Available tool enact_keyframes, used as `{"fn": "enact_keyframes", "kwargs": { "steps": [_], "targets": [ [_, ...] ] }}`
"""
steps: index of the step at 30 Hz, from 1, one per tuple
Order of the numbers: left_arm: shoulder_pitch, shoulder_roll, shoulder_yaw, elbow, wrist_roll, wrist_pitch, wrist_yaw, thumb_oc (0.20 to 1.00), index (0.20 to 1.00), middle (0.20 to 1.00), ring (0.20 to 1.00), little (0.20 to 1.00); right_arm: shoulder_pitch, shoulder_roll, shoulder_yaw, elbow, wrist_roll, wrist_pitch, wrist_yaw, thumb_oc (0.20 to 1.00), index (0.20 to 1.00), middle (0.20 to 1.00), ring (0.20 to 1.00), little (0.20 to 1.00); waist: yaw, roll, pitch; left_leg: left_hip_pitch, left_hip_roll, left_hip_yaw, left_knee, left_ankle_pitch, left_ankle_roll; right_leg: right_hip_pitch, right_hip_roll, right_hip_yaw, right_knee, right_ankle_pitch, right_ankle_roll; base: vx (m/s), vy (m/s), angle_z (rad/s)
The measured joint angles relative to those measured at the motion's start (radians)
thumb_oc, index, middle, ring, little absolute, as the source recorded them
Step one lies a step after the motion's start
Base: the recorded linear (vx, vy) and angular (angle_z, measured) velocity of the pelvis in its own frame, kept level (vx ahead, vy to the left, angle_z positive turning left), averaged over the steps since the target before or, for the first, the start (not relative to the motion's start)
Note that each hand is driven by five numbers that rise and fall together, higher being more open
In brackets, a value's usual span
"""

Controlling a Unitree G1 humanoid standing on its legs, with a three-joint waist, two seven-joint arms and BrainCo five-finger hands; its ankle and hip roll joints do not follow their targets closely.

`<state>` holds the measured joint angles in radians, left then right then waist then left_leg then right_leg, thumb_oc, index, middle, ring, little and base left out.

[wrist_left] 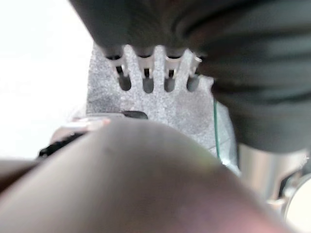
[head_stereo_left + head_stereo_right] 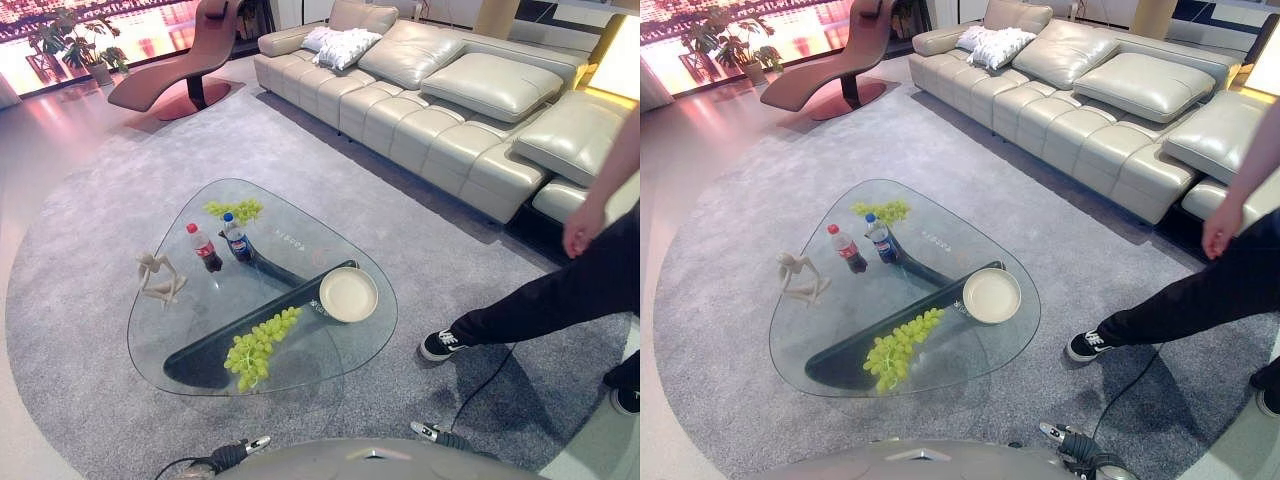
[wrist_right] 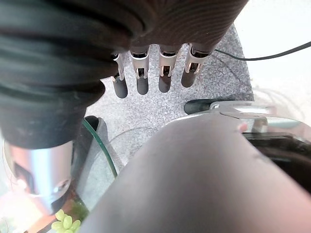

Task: Pick up fruits into the plate

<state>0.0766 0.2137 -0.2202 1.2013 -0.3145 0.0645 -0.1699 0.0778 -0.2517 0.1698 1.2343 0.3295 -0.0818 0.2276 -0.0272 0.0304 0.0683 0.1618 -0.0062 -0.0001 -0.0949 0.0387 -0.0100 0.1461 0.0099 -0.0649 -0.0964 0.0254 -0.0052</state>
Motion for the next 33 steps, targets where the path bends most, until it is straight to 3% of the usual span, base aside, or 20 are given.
{"fn": "enact_keyframes", "kwargs": {
  "steps": [7,14,21,26,29,33],
  "targets": [
    [-0.004,-0.001,0.0,0.002,-0.009,-0.001,0.028,1.0,1.0,1.0,1.0,1.0,-0.001,0.001,0.002,-0.001,0.0,0.012,0.001,1.0,1.0,1.0,1.0,1.0,0.003,-0.003,-0.001,-0.002,0.001,0.002,0.0,0.0,0.0,-0.001,0.0,0.0,0.0,0.0,0.0,0.0,0.0,0.0],
    [-0.006,-0.004,0.002,0.032,0.003,-0.003,0.163,1.0,1.0,1.0,1.0,1.0,0.0,0.002,0.004,-0.001,0.004,0.015,-0.003,1.0,1.0,1.0,1.0,1.0,0.003,-0.008,-0.003,-0.013,0.001,0.001,0.0,0.0,0.0,-0.012,0.001,0.0,0.0,0.0,0.001,0.0,0.0,0.0],
    [-0.013,-0.006,0.001,0.03,0.011,-0.028,0.179,1.0,1.0,1.0,1.0,1.0,-0.004,0.003,0.005,-0.003,0.004,0.015,-0.003,1.0,1.0,1.0,1.0,1.0,0.003,-0.012,0.007,-0.036,0.001,0.007,0.0,0.004,-0.004,-0.04,0.001,0.003,0.002,0.002,0.0,-0.02,0.003,-0.01],
    [-0.084,-0.005,-0.002,0.023,0.002,-0.046,0.202,1.0,1.0,1.0,1.0,1.0,-0.049,-0.01,0.034,-0.018,0.008,0.014,-0.004,1.0,1.0,1.0,1.0,1.0,0.001,-0.003,0.069,-0.11,0.002,0.018,0.005,0.025,-0.006,-0.123,0.002,0.011,0.014,0.019,-0.002,-0.13,0.032,-0.06],
    [-0.171,0.0,-0.004,0.018,-0.012,-0.053,0.22,1.0,1.0,1.0,1.0,1.0,-0.115,-0.016,0.042,-0.022,0.031,0.015,-0.006,1.0,1.0,1.0,1.0,1.0,-0.003,-0.001,0.162,-0.157,0.001,0.02,0.006,0.044,-0.008,-0.164,0.002,0.013,0.009,0.044,-0.004,-0.12,0.064,-0.04],
    [-0.255,0.003,-0.013,-0.033,-0.046,-0.079,0.268,1.0,1.0,1.0,1.0,1.0,-0.184,-0.033,0.046,-0.062,0.059,0.015,-0.007,1.0,1.0,1.0,1.0,1.0,-0.009,0.012,0.229,-0.199,0.0,0.026,0.006,0.055,-0.007,-0.213,0.002,0.024,0.013,0.055,-0.002,-0.09,0.056,-0.07]
  ]
}}
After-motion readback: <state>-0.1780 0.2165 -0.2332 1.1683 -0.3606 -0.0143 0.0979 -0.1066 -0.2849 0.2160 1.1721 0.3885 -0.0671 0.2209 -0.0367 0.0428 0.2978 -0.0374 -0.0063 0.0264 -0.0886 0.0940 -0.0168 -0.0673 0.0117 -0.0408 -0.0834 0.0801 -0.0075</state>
